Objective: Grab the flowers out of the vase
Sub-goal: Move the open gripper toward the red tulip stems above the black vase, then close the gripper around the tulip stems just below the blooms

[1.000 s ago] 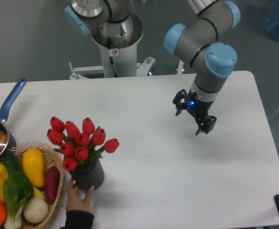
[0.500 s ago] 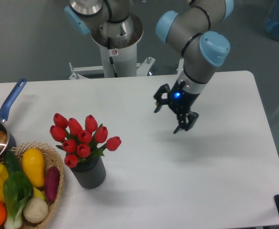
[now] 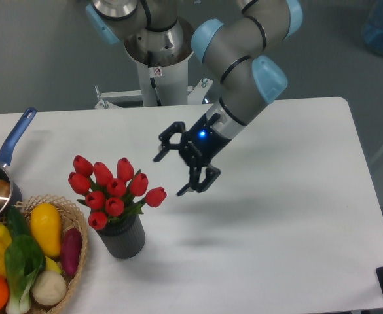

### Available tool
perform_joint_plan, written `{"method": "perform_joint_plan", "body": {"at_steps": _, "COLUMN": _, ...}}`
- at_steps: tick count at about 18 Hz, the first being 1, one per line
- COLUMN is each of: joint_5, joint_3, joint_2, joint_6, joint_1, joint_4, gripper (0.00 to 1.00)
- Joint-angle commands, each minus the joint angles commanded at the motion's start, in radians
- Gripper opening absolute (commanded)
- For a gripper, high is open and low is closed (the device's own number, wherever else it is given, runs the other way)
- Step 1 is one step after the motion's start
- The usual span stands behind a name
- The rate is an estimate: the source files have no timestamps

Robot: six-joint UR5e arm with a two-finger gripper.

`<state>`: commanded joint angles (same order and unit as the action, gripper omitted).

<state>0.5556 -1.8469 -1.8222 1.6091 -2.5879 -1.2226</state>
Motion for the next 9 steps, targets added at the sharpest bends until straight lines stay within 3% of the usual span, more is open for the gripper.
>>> {"method": "perform_joint_plan", "body": {"at_steps": 5, "joint_5": -0.146, "joint_3": 0.0, "joint_2": -0.032, "joint_6": 0.002, "joint_1": 0.031, "joint_4": 0.006, "gripper": 1.0}}
{"method": "perform_joint_plan", "body": {"at_steps": 9, "joint_5": -0.195, "joint_3": 0.003, "joint_2": -0.049, "joint_6": 0.006, "joint_1": 0.048, "joint_4": 0.014, "gripper": 1.0}}
